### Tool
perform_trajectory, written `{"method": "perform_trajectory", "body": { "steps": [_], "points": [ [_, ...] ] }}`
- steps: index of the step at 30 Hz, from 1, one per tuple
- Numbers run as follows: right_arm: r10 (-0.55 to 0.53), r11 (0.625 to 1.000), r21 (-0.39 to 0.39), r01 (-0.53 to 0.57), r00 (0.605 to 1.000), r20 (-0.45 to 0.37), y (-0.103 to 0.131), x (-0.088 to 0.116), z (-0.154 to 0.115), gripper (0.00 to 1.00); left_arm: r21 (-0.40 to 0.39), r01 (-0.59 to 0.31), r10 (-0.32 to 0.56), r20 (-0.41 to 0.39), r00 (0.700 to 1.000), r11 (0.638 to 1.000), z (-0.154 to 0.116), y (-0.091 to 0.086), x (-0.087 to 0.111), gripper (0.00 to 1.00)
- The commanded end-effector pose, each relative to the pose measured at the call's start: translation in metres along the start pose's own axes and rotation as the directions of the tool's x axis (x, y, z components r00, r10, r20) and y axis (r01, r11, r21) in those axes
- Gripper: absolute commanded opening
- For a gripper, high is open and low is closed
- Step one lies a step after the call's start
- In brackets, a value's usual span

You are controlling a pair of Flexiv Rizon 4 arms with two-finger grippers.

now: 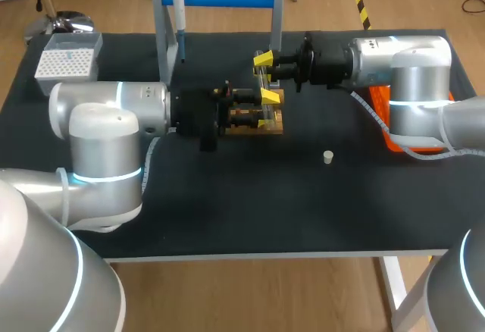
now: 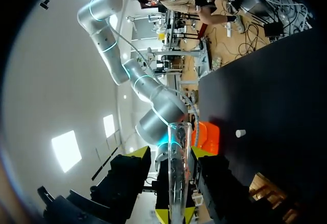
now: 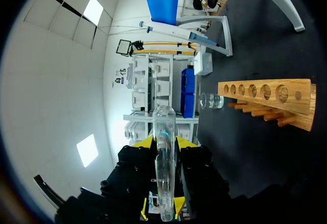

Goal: Invert the test tube, pick up the pipette, mount the tip to pipette, aspirate from beaker and dispense into the tube, eject the tip, return the pipette, and cap with the stopper.

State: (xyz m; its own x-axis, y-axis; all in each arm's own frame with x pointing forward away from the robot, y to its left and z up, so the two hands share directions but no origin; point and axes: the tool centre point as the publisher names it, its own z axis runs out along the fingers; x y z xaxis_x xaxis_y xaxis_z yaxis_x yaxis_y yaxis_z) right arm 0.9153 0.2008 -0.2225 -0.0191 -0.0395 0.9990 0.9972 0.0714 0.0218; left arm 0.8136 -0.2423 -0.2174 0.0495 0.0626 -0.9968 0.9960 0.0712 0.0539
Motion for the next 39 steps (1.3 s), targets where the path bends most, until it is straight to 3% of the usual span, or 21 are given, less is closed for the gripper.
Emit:
{"method": "perform_trajectory", "body": {
  "steps": [1,5,7,9,15,16,17,18,37,39],
  "points": [
    [0.000,1.000,0.000,0.000,1.000,0.003,-0.0001,0.0008,0.0000,0.00,-0.004,-0.001,0.001,0.001,1.000,1.000,0.0013,-0.0006,0.0007,0.44],
    [0.000,1.000,0.000,0.000,1.000,0.003,-0.0001,0.0008,0.0000,0.00,-0.001,0.001,-0.001,-0.001,1.000,1.000,0.0019,-0.0008,0.0013,0.35],
    [0.000,1.000,0.000,0.000,1.000,0.003,-0.0001,0.0008,0.0000,0.00,0.002,0.000,0.000,-0.002,1.000,1.000,0.0025,-0.0009,0.0014,0.09],
    [0.000,1.000,0.000,0.000,1.000,0.003,-0.0001,0.0008,0.0000,0.00,0.003,0.000,0.000,-0.002,1.000,1.000,0.0026,-0.0009,0.0015,0.00],
    [0.000,1.000,0.000,0.000,1.000,0.003,-0.0001,0.0008,0.0000,0.00,0.014,0.015,-0.015,-0.006,1.000,1.000,0.0026,-0.0011,0.0018,0.00],
    [0.000,1.000,0.000,0.000,1.000,0.003,-0.0001,0.0008,0.0000,0.19,0.007,0.022,-0.022,0.000,1.000,1.000,0.0028,-0.0012,0.0020,0.00],
    [0.000,1.000,0.000,0.000,1.000,0.003,-0.0001,0.0008,0.0000,0.73,0.007,0.022,-0.022,0.000,1.000,1.000,0.0028,-0.0012,0.0020,0.00],
    [0.000,1.000,0.000,0.000,1.000,0.003,-0.0001,0.0008,0.0000,1.00,0.007,0.022,-0.022,0.000,1.000,1.000,0.0028,-0.0012,0.0020,0.00],
    [0.000,1.000,0.000,0.000,1.000,0.003,-0.0001,0.0008,0.0000,1.00,0.007,0.022,-0.022,0.000,1.000,1.000,0.0028,-0.0012,0.0020,0.00],
    [-0.070,0.997,-0.003,0.071,0.997,0.036,-0.0055,0.0040,-0.0078,1.00,0.007,0.022,-0.022,0.000,1.000,1.000,0.0028,-0.0012,0.0020,0.00]
  ]
}}
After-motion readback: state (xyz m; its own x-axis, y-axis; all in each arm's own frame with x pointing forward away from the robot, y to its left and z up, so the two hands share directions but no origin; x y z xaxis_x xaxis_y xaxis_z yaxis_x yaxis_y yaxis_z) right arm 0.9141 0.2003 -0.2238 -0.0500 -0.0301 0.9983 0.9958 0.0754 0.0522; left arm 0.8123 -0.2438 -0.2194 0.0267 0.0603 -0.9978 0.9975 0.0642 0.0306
